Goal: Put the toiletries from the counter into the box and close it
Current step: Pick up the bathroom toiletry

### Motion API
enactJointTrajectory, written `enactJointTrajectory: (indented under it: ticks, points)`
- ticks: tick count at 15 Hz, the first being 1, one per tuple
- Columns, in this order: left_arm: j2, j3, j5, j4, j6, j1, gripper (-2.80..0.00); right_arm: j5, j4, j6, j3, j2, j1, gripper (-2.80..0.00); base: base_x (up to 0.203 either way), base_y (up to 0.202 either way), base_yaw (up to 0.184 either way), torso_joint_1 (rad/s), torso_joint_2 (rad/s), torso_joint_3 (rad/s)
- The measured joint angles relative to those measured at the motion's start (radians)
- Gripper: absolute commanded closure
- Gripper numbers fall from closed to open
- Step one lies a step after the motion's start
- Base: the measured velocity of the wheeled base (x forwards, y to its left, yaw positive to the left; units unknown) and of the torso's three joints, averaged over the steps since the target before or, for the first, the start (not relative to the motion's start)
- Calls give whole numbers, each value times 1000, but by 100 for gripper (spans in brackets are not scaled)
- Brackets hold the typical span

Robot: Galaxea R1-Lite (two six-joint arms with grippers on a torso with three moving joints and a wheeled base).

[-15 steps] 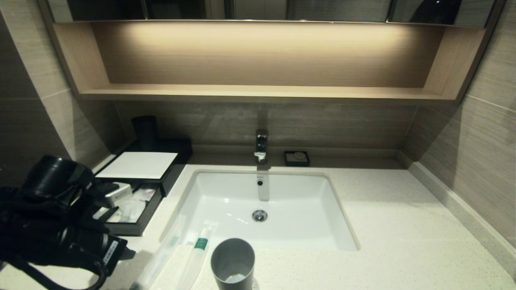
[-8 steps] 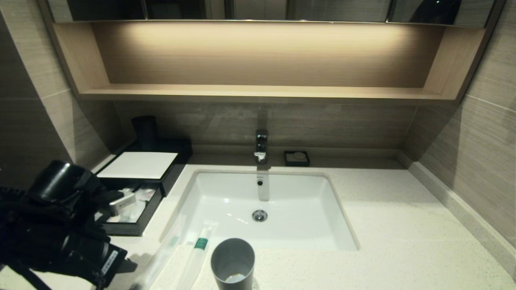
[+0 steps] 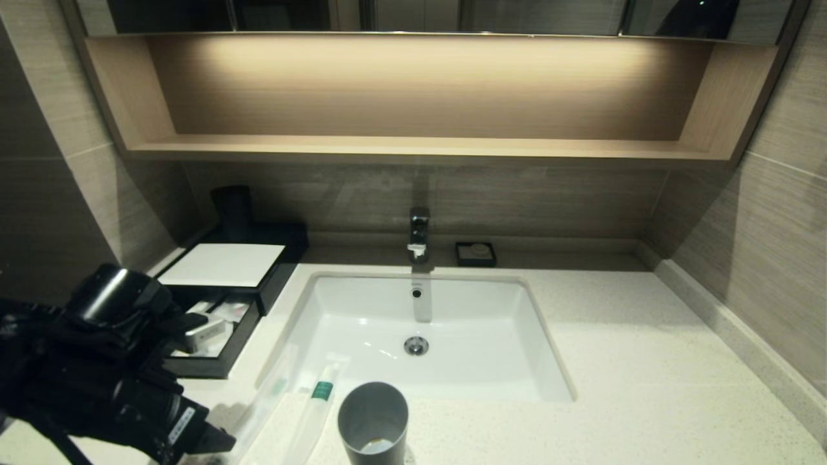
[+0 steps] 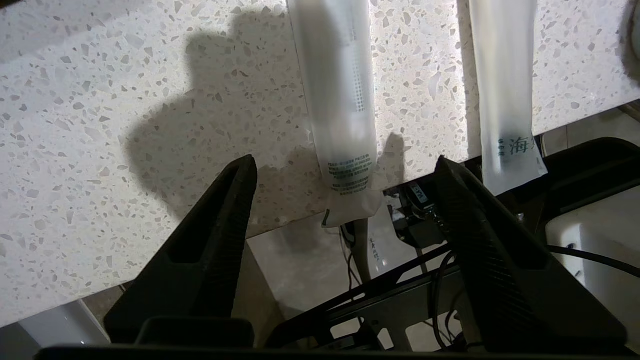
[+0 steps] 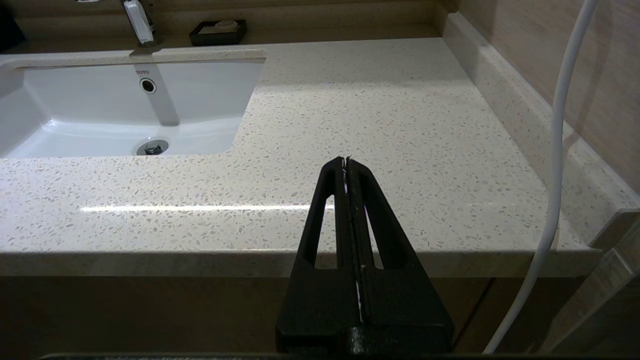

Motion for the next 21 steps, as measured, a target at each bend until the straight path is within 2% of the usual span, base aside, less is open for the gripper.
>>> enactJointTrajectory:
  ticks: [21]
  points:
    - [93, 10, 57, -17, 4, -32, -280, 0, 0, 1, 0, 0, 0, 0, 0, 0, 0, 0, 0, 0]
